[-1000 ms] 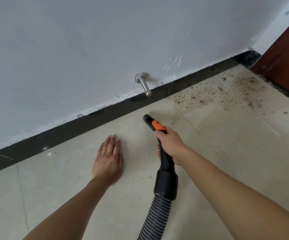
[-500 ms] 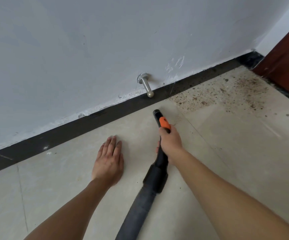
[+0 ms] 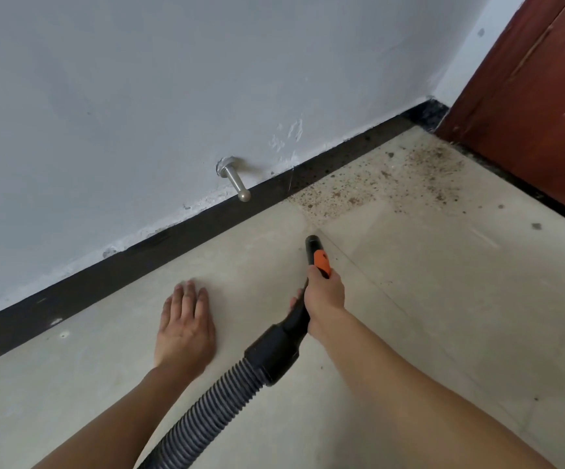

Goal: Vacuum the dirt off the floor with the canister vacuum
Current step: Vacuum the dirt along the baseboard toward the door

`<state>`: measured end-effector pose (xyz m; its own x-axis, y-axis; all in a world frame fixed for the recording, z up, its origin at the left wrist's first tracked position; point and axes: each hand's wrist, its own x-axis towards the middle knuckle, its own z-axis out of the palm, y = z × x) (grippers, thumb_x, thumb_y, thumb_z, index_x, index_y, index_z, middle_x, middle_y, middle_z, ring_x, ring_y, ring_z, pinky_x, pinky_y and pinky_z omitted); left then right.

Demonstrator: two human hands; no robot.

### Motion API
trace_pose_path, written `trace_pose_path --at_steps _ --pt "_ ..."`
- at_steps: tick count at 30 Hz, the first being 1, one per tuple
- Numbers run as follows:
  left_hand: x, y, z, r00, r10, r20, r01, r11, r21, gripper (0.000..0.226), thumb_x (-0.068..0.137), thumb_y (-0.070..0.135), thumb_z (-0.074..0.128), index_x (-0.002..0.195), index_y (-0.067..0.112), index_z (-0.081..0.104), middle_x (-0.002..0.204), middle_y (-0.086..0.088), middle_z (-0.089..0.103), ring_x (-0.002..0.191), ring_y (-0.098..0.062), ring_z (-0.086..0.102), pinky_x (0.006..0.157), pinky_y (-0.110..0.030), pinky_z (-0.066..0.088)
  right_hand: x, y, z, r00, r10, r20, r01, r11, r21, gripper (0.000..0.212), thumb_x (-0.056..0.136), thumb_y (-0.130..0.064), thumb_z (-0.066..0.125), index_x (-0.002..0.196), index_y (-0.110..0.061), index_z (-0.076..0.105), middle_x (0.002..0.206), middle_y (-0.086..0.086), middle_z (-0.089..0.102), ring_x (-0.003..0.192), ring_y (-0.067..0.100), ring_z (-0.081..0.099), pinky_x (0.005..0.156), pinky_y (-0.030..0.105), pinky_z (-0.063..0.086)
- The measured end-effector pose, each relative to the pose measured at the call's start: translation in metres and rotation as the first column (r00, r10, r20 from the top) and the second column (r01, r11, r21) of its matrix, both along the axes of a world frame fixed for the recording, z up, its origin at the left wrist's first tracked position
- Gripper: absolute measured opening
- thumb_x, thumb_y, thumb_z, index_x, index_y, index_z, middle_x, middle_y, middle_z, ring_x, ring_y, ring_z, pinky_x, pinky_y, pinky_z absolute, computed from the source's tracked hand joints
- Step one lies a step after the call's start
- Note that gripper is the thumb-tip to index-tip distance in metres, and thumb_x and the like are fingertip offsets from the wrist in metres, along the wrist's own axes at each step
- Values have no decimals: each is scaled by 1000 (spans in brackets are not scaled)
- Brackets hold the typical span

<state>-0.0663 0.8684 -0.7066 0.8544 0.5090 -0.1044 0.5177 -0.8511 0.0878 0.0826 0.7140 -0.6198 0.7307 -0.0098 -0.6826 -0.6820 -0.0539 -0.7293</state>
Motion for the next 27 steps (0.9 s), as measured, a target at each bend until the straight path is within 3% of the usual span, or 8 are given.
trace_pose_path --at_steps 2,9,12,16,21,27 --pt "11 1 0 999 -29 -19 29 1000 5 66 95 35 10 145 4 39 155 -23 27 145 -38 20 118 -48 17 -10 -2 -2 999 23 23 -24 999 33 37 102 -25 51 138 -26 46 84 12 54 60 21 51 44 24 47" --pt "55 6 16 976 -195 -99 194 981 -23 81 87 47 -14 153 12 15 161 -17 3 149 -33 -2 120 -42 1 14 2 -5 1000 4 21 -6 998 70 40 103 -28 52 141 -30 43 80 10 55 57 20 51 48 27 48" --pt "89 4 23 964 -206 -168 199 978 -61 71 97 53 0 154 12 1 160 -17 -12 147 -33 -13 121 -44 -1 44 -1 -4 999 1 49 -2 1000 30 35 103 -26 52 138 -25 46 79 11 54 56 20 50 44 26 48" --pt "140 -1 30 922 -206 -328 181 978 -108 82 96 63 21 153 12 -9 157 -21 -22 144 -44 -17 119 -52 1 78 1 -10 997 64 51 -64 998 -15 39 102 -28 52 140 -26 45 88 14 57 59 22 53 47 27 50" --pt "165 -7 32 867 -215 -449 185 977 -111 83 95 64 12 148 12 -25 148 -23 -37 137 -48 -28 118 -55 -4 102 15 -11 980 193 43 -194 981 17 40 102 -30 52 141 -28 44 87 14 57 57 21 53 45 25 48" --pt "171 -6 32 860 -194 -473 150 980 -130 81 94 66 6 141 15 -34 144 -22 -43 134 -46 -35 117 -56 -5 116 26 -19 962 265 65 -265 964 -13 39 100 -34 51 138 -32 44 90 13 58 62 26 57 55 32 51"
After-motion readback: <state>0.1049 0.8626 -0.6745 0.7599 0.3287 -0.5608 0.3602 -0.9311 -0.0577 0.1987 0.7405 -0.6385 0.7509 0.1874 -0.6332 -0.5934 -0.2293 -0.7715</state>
